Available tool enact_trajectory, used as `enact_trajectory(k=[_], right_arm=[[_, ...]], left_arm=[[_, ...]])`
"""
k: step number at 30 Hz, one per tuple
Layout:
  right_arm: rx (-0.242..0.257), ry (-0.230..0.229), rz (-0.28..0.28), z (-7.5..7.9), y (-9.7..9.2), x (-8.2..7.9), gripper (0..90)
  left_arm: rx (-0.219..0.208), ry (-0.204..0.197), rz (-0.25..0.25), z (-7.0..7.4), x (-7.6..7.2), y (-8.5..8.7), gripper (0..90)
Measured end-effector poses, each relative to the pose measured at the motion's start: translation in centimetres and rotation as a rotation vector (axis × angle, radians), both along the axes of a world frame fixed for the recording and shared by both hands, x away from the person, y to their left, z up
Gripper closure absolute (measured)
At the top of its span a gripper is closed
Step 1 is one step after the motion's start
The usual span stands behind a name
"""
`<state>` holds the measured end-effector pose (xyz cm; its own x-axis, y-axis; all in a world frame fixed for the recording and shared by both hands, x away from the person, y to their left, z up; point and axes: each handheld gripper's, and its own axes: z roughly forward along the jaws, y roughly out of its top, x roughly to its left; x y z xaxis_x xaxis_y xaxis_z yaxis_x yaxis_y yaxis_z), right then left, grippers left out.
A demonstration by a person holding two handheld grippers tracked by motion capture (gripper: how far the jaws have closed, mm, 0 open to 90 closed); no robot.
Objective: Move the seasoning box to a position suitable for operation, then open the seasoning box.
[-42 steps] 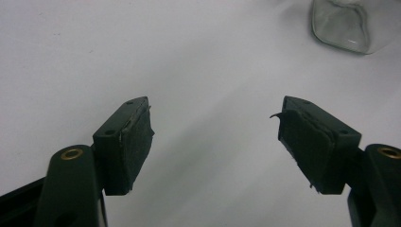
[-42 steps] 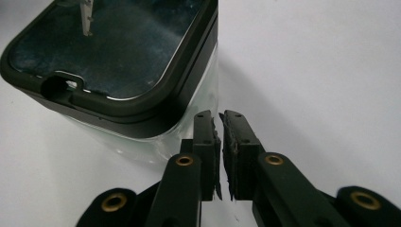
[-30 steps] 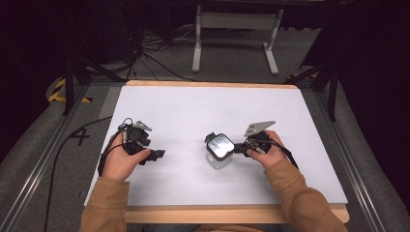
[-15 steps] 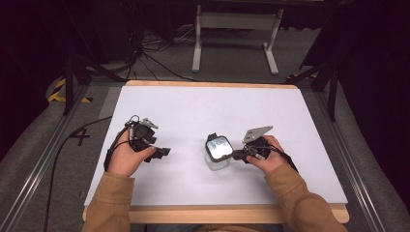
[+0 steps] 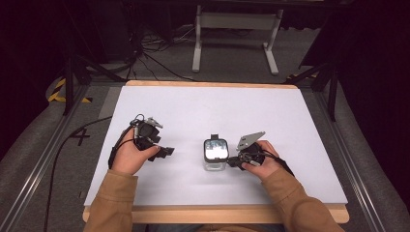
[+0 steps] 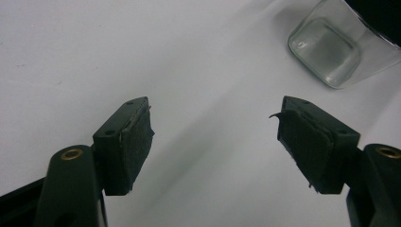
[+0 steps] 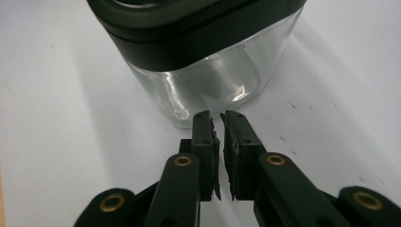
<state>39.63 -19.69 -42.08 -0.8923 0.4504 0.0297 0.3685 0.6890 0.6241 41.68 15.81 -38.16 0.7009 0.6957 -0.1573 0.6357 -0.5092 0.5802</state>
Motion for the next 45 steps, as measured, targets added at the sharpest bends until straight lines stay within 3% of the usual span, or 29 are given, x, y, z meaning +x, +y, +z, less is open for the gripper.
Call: enact_trajectory(k=[3, 7, 8, 9, 10, 12, 14, 18, 19, 23, 24, 27, 30, 34, 38, 45], right_arm=[[0.009, 0.003, -0.005, 0.1, -0.1, 0.0, 80.8], [0.009, -0.019, -0.021, 0.5, -0.8, -0.1, 79.9], [0.016, -0.024, -0.027, 0.7, -1.1, -0.2, 79.7], [0.019, -0.027, -0.04, 0.8, -1.4, -0.4, 79.3], [0.021, -0.033, -0.047, 1.0, -1.7, -0.5, 78.8], [0.026, -0.04, -0.057, 1.2, -2.1, -0.7, 78.5], [0.034, -0.055, -0.086, 1.6, -3.1, -1.1, 77.5], [0.052, -0.073, -0.133, 2.0, -4.6, -1.8, 76.9], [0.054, -0.075, -0.14, 2.1, -5.0, -2.0, 76.8], [0.066, -0.083, -0.173, 2.2, -6.0, -2.7, 75.8], [0.065, -0.083, -0.18, 2.2, -6.3, -2.9, 75.1], [0.067, -0.082, -0.192, 2.2, -6.6, -3.3, 74.8], [0.066, -0.082, -0.194, 2.1, -6.7, -3.6, 74.7], [0.067, -0.081, -0.197, 2.1, -6.7, -3.9, 74.7], [0.068, -0.079, -0.196, 1.9, -6.8, -4.0, 74.4], [0.063, -0.065, -0.195, 1.4, -6.7, -4.3, 73.2]], left_arm=[[-0.005, 0.001, 0.0, 0.1, 0.0, -0.1, 27.7], [-0.016, 0.006, -0.021, 0.5, 0.1, -0.3, 35.7], [-0.019, -0.006, -0.03, 0.8, 0.1, -0.6, 38.5], [-0.012, -0.061, -0.002, 1.3, 0.2, -1.3, 40.0], [-0.012, -0.061, -0.002, 1.3, 0.2, -1.3, 37.8], [0.016, -0.111, 0.069, 1.9, 0.3, -2.1, 36.7], [-0.01, -0.142, 0.077, 2.3, 0.4, -2.7, 35.6], [-0.116, -0.17, -0.023, 3.3, 0.9, -3.6, 49.7], [-0.124, -0.179, -0.051, 3.5, 1.0, -3.9, 50.7], [-0.195, -0.148, -0.124, 4.1, 1.6, -5.3, 55.2], [-0.188, -0.152, -0.144, 4.2, 1.7, -5.5, 57.1], [-0.187, -0.138, -0.133, 4.2, 2.0, -6.5, 57.0], [-0.248, -0.115, -0.138, 4.2, 2.4, -7.1, 61.5], [-0.269, -0.126, -0.154, 3.7, 3.0, -8.1, 66.4], [-0.33, -0.118, -0.168, 3.0, 3.7, -8.8, 70.8], [-0.356, -0.087, -0.204, 2.2, 4.0, -10.1, 80.9]])
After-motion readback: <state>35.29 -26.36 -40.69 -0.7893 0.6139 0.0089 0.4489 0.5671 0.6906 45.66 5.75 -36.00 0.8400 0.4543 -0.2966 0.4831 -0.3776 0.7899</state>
